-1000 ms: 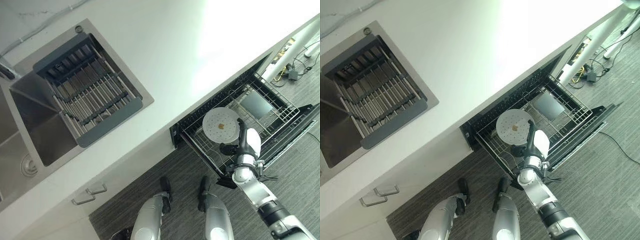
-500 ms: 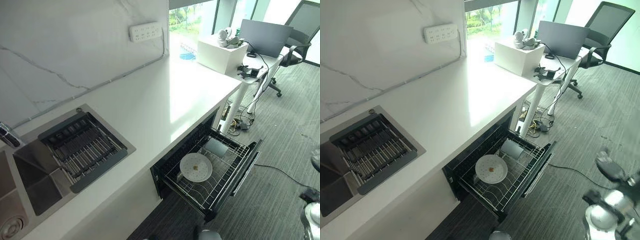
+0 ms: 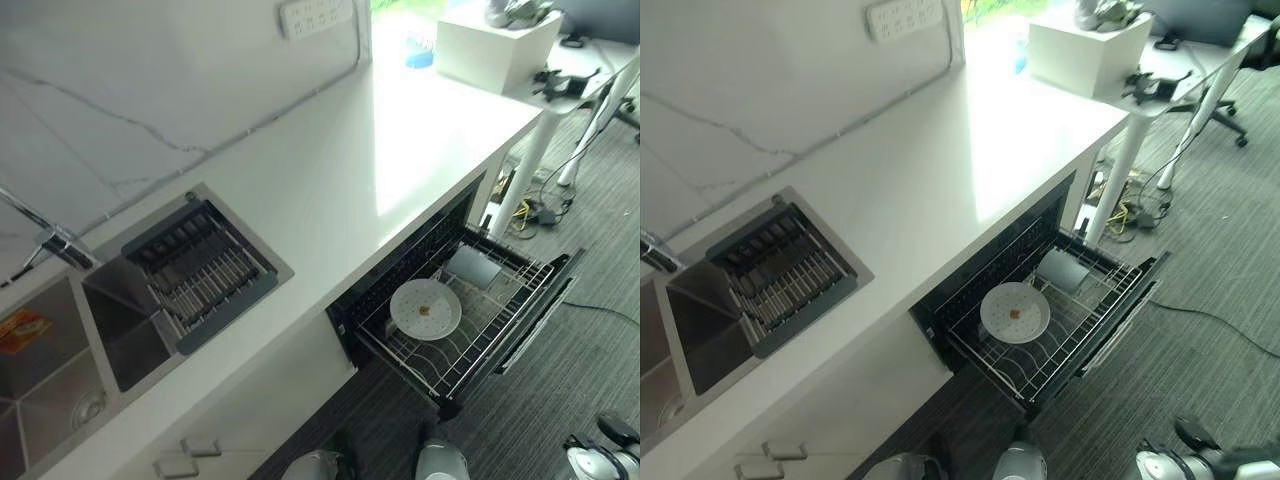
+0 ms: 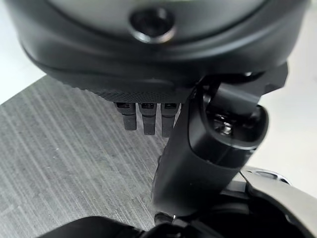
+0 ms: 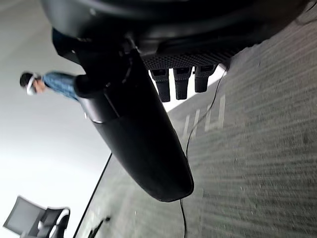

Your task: Place the dishes in the dishwasher.

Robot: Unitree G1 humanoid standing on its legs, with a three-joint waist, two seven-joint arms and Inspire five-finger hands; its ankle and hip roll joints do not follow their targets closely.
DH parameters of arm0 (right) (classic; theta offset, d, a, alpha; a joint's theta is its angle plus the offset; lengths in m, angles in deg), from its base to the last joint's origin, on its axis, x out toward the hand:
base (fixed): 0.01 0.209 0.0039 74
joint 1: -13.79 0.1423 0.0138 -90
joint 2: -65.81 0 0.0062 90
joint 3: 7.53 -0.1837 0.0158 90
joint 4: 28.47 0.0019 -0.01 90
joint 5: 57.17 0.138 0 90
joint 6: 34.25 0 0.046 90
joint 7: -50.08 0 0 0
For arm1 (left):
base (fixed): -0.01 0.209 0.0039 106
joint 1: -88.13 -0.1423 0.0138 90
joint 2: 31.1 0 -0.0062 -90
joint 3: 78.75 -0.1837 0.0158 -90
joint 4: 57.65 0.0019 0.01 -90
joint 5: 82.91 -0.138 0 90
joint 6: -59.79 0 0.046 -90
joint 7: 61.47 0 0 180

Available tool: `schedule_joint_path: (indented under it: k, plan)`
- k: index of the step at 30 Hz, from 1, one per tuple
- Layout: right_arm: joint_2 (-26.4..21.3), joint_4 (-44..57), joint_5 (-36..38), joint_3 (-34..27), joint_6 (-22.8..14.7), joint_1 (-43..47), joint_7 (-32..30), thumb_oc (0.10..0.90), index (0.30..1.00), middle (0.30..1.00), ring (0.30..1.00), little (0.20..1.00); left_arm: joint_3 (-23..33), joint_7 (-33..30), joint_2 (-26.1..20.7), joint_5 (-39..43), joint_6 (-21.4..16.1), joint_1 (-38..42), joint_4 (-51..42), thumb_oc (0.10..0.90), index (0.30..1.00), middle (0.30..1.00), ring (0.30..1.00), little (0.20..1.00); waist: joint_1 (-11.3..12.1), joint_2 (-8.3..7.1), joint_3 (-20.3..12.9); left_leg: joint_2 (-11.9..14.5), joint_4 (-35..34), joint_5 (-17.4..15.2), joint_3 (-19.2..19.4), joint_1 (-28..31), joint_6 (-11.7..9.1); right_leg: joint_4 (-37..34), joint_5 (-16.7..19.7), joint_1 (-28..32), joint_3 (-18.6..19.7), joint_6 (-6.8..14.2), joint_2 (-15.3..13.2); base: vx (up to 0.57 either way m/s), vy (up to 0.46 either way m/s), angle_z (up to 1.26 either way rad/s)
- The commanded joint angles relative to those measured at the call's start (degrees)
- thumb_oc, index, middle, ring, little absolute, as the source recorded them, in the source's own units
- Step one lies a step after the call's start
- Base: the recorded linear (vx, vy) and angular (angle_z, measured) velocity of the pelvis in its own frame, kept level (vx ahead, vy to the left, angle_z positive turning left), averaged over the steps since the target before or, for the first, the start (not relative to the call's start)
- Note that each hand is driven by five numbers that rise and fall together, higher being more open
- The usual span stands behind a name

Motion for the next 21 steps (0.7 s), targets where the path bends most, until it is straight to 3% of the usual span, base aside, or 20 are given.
schedule_joint_path:
  k: [1, 8, 10, 16, 21]
  plan:
    - [-5.74, 1.17, -3.16, 0.44, -2.14, 6.39, 1.58, 0.8, 0.9, 0.9, 0.9, 0.9, 0.14, 0.17, -0.25, 4.26, -3.97, 4.68, -3.61, 0.8, 0.9, 0.9, 0.9, 0.9, 1.13, -0.44, 2.88, 1.35, 3.97, -7.56, -4.5, 1.22, -2.11, 0.89, -8.99, 7.21, -1.44, 1.16, -0.43, -0.02, 0.057, 0.23]
    - [-10.39, 2.78, -15.33, 10.64, -0.94, 14.92, 3.26, 0.8, 0.9, 0.9, 0.9, 0.9, -2.97, -0.91, -0.69, 7.24, -11.17, 2.81, -11.09, 0.8, 0.9, 0.9, 0.9, 0.9, 4.1, 3.16, 6.97, -0.53, 3.97, -6.04, -7.93, -2.35, -1.72, 0.89, -8.92, 4.49, -2.22, 0.15, 0.04, -0.01, 0.108, 0.26]
    - [-11.43, 2.72, -17.64, 12.85, -0.74, 17.17, 4.69, 0.8, 0.9, 0.9, 0.9, 0.9, -3.42, -0.67, -1.27, 6.83, -11.62, 2.67, -12.43, 0.8, 0.9, 0.9, 0.9, 0.9, 4.99, 3.7, 7.39, -0.87, 3.97, -5.8, -8.75, -3.19, -1.66, 0.89, -8.82, 3.79, -2.43, 0.08, 0.14, -0.02, 0.077, 0.17]
    - [-13.62, 3.12, -20.35, 17.71, -0.78, 24.3, 7.11, 0.8, 0.9, 0.9, 0.9, 0.9, -4.2, 0.81, -1.97, 6.67, -12.79, 3.74, -11.05, 0.8, 0.9, 0.9, 0.9, 0.9, 7.13, 3.56, 8.09, -1.2, 3.97, -5.31, -10.09, -5.1, -1.47, 1.09, -8.37, 2.08, -2.93, 0.03, 0.21, 0.01, 0.048, 0.24]
    - [-14.84, 6.06, -22.98, 20.11, -1.28, 28.95, 8.6, 0.8, 0.9, 0.9, 0.9, 0.9, -2.7, 1.76, -2.99, 5.73, -14.31, 4.34, -9.82, 0.8, 0.9, 0.9, 0.9, 0.9, 8.73, 2.21, 8.45, -0.86, 3.97, -4.94, -10.01, -6.22, -1.0, 2.59, -8.27, 0.65, -3.6, 0.2, -0.16, 0.0, 0.011, 0.15]
